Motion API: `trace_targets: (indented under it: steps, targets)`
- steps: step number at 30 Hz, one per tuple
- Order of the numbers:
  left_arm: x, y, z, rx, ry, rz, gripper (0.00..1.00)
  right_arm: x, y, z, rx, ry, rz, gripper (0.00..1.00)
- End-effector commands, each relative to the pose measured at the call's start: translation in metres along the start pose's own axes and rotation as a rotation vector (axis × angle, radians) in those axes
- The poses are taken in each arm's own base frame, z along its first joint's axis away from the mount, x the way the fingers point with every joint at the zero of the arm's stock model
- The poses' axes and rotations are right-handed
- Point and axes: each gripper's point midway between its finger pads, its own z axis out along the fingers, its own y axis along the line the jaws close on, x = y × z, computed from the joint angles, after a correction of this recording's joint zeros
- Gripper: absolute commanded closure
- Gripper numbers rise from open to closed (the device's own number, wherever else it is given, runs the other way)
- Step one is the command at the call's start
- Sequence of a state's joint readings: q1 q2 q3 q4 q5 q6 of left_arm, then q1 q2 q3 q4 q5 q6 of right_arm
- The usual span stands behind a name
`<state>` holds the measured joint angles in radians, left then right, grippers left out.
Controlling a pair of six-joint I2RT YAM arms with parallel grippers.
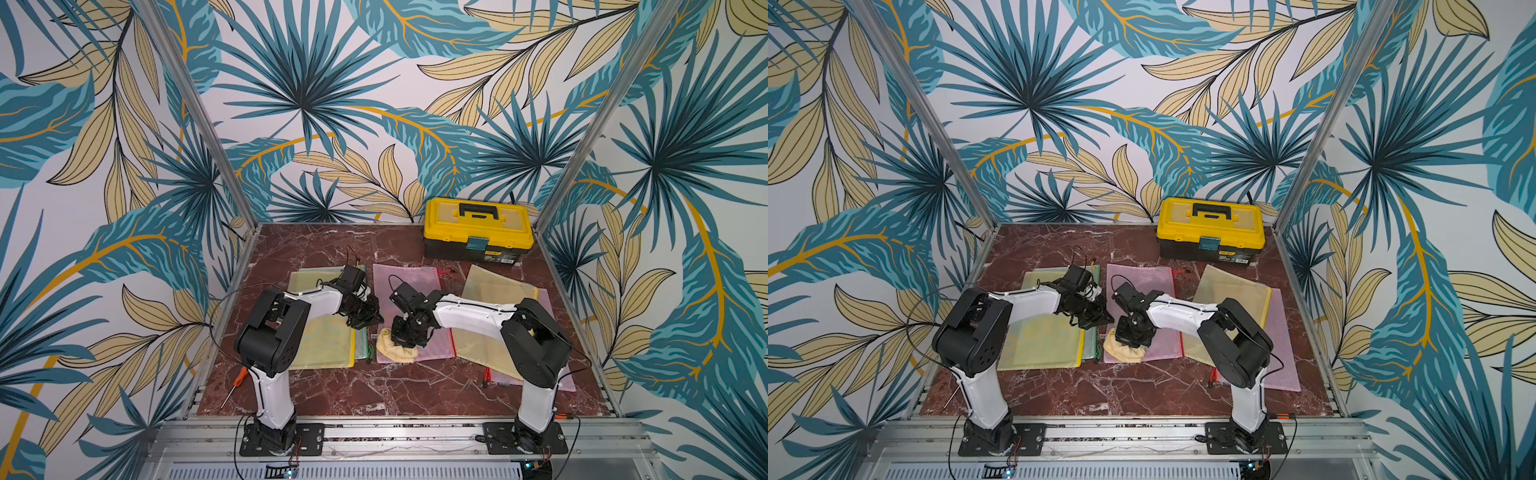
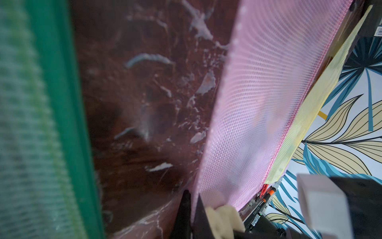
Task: Wipe the document bag
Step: Wipe the dirt from the document bag, then adjust the document bag at the center of the board.
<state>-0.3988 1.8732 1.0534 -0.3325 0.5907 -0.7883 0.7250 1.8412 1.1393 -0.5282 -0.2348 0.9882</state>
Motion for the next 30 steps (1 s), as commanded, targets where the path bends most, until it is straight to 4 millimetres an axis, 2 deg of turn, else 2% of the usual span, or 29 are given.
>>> trace_targets:
  steps: [1, 4, 6, 8, 11, 15, 17, 23, 27, 30]
  targets:
    - [-0.001, -0.001, -0.004, 0.013, -0.005, 0.023, 1.00, 0.004, -0.089, -0.011, 0.136, 0.008, 0.147, 1.00]
    - [0.000, -0.001, -0.007, 0.016, -0.008, 0.026, 1.00, 0.007, -0.148, -0.033, 0.185, -0.025, 0.237, 1.00]
    - [0.000, 0.000, -0.008, 0.020, -0.006, 0.021, 1.00, 0.008, -0.169, -0.049, 0.210, -0.051, 0.265, 1.00]
    - [0.000, -0.002, -0.014, 0.038, -0.007, 0.015, 1.00, 0.004, -0.173, -0.065, 0.212, -0.087, 0.271, 1.00]
    - [-0.003, -0.023, -0.040, 0.086, -0.064, 0.055, 1.00, -0.007, -0.159, -0.083, 0.170, -0.138, 0.257, 1.00]
    - [-0.002, -0.058, -0.103, 0.106, -0.185, 0.145, 1.00, -0.021, -0.140, -0.089, 0.121, -0.158, 0.236, 1.00]
    - [0.000, -0.066, -0.139, 0.078, -0.261, 0.186, 1.00, -0.026, -0.134, -0.087, 0.115, -0.148, 0.223, 1.00]
    - [0.013, -0.054, -0.247, -0.004, -0.539, 0.216, 1.00, -0.033, -0.125, -0.083, 0.085, -0.147, 0.201, 1.00]
    - [0.029, -0.054, -0.315, -0.114, -0.751, 0.300, 1.00, -0.032, -0.123, -0.080, 0.068, -0.143, 0.189, 1.00]
    - [0.038, -0.060, -0.341, -0.170, -0.784, 0.352, 1.00, -0.030, -0.125, -0.072, 0.056, -0.134, 0.188, 1.00]
